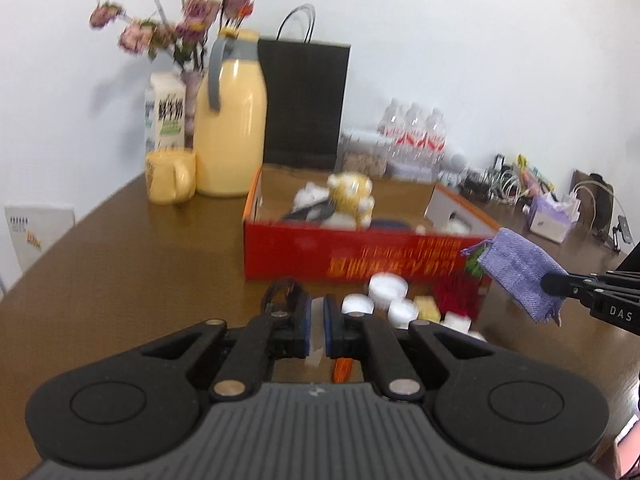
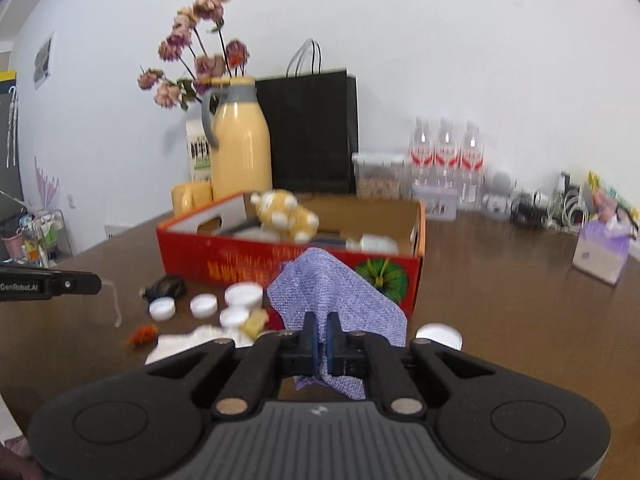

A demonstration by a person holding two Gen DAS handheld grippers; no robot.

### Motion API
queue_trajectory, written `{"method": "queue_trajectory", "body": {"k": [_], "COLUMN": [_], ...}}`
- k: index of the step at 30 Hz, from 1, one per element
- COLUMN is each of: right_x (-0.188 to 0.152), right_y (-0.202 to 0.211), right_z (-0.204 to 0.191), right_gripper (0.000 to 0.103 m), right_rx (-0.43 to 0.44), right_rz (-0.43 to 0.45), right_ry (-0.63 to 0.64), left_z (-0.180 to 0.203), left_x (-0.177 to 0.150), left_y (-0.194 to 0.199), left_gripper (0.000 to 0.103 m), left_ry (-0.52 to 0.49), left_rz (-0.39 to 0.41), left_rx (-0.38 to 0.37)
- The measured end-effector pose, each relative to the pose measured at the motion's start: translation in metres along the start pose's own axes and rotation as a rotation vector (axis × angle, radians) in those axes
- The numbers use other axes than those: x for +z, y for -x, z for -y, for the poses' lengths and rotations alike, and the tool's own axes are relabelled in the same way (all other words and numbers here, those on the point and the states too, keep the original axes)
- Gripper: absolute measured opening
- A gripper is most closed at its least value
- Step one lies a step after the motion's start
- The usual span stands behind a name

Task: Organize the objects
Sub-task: 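Carry the purple bag into the cardboard box and open the right tool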

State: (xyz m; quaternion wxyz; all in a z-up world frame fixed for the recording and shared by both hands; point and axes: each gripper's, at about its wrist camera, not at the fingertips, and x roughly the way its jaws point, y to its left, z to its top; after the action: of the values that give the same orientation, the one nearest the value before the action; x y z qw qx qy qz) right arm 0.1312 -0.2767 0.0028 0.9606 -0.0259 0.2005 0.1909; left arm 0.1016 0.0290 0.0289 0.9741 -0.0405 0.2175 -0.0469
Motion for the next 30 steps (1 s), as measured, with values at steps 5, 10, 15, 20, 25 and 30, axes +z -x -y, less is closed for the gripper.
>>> {"method": "queue_trajectory", "body": {"k": [5, 10, 15, 20, 25, 30], "right_x": [0.027, 0.057, 0.081, 0.099, 0.100, 0.076], "right_y": [-0.003, -0.021, -0.052, -0.092, -0.140, -0.172], "right_z": [0.000, -0.003, -0.006, -0.008, -0.001, 0.008], "right_gripper": [0.003, 0.003, 0.003, 0.003, 0.003, 0.003], "right_rx": [-0.004, -0.007, -0.010, -0.030, -0.051, -0.035], "right_rz": [0.078, 0.129, 0.151, 0.149, 0.118, 0.094], "right_ry": [0.027, 0.060, 0.077, 0.076, 0.038, -0.007], "left_z": [0.008, 0.014, 0.015, 0.016, 0.018, 0.009], "left_x": [0.028, 0.060, 0.086, 0.102, 0.103, 0.085], "left_y": [-0.007, -0.025, -0.054, -0.092, -0.149, -0.178], "left_gripper": [0.006, 0.006, 0.006, 0.006, 0.007, 0.007], "left_ry": [-0.026, -0.028, -0.015, 0.015, 0.022, 0.018], "left_rz": [0.086, 0.152, 0.184, 0.175, 0.146, 0.074], "left_rx": [-0.003, 0.002, 0.033, 0.067, 0.129, 0.119]}}
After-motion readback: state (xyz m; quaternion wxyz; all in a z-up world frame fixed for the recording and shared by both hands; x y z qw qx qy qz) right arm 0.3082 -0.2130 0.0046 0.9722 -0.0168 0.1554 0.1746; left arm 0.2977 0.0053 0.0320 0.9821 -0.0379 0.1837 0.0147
